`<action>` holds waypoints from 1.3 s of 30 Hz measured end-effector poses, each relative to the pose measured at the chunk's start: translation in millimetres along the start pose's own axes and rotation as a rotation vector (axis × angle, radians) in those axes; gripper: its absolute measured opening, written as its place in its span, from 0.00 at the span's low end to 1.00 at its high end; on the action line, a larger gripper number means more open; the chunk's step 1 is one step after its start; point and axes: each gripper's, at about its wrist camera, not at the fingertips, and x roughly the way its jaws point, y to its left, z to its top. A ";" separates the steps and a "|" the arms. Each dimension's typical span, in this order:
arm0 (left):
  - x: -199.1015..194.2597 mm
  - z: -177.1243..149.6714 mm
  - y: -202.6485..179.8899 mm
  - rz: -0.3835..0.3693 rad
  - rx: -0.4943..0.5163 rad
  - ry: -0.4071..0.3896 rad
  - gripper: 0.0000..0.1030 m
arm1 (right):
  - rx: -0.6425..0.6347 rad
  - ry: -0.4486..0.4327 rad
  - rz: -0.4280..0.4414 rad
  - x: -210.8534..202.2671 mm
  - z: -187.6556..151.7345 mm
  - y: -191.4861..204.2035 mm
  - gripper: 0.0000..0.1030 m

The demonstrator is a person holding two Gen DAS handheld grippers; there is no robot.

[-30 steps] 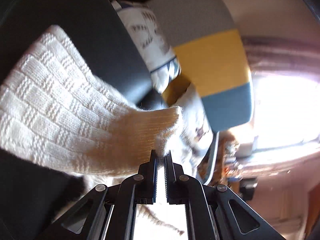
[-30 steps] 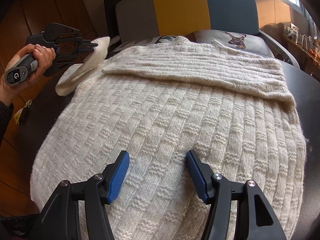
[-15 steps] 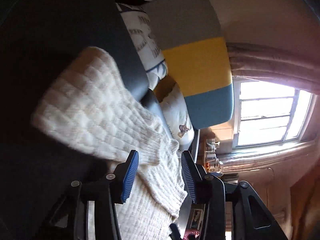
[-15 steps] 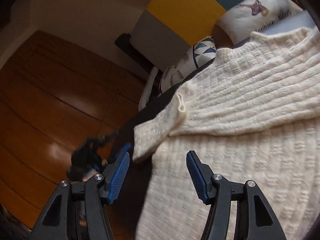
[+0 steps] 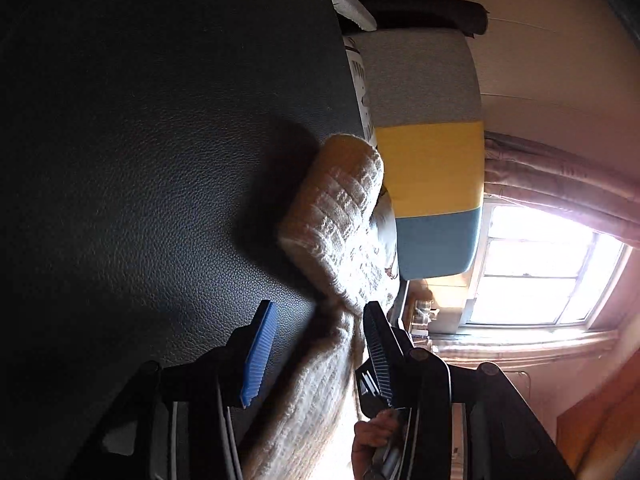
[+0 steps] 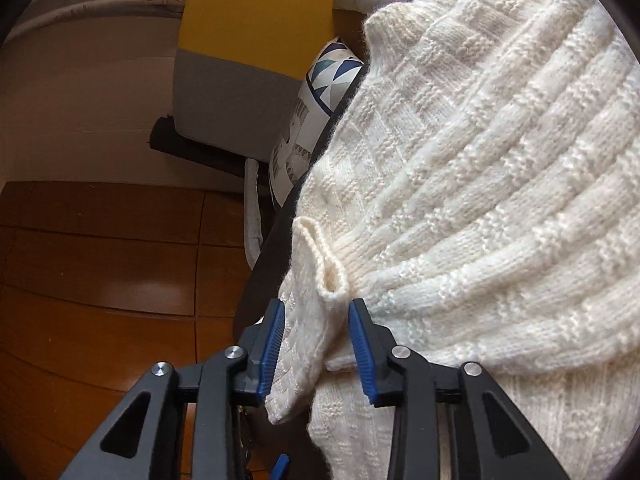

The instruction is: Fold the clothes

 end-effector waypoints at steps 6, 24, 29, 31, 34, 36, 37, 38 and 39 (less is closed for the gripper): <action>8.1 -2.8 8.6 -0.024 -0.037 0.019 0.44 | -0.014 0.006 -0.072 23.6 3.2 5.1 0.07; 63.4 -0.3 -1.3 -0.195 -0.284 0.005 0.48 | -0.846 0.017 -0.439 30.9 -32.1 183.9 0.07; 88.3 -6.2 -15.4 -0.150 -0.263 0.024 0.48 | -0.918 -0.014 -0.539 16.2 -21.6 200.5 0.07; 95.8 -7.6 -20.0 -0.131 -0.245 0.024 0.48 | -0.913 -0.036 -0.572 7.2 -14.1 197.0 0.07; 105.5 -10.9 -23.2 -0.102 -0.228 0.025 0.48 | -0.877 -0.080 -0.600 -10.4 0.4 187.6 0.07; 111.9 -13.3 -25.1 -0.083 -0.218 0.026 0.48 | -0.844 -0.106 -0.602 -25.1 11.4 180.3 0.07; 115.0 -14.5 -26.0 -0.074 -0.213 0.027 0.48 | -0.832 -0.118 -0.603 -31.6 16.4 176.6 0.07; 118.2 -15.6 -26.9 -0.064 -0.207 0.027 0.48 | -0.824 -0.130 -0.601 -38.5 21.1 173.4 0.07; 121.3 -16.8 -27.8 -0.054 -0.202 0.028 0.48 | -0.819 -0.140 -0.601 -45.2 24.8 171.7 0.07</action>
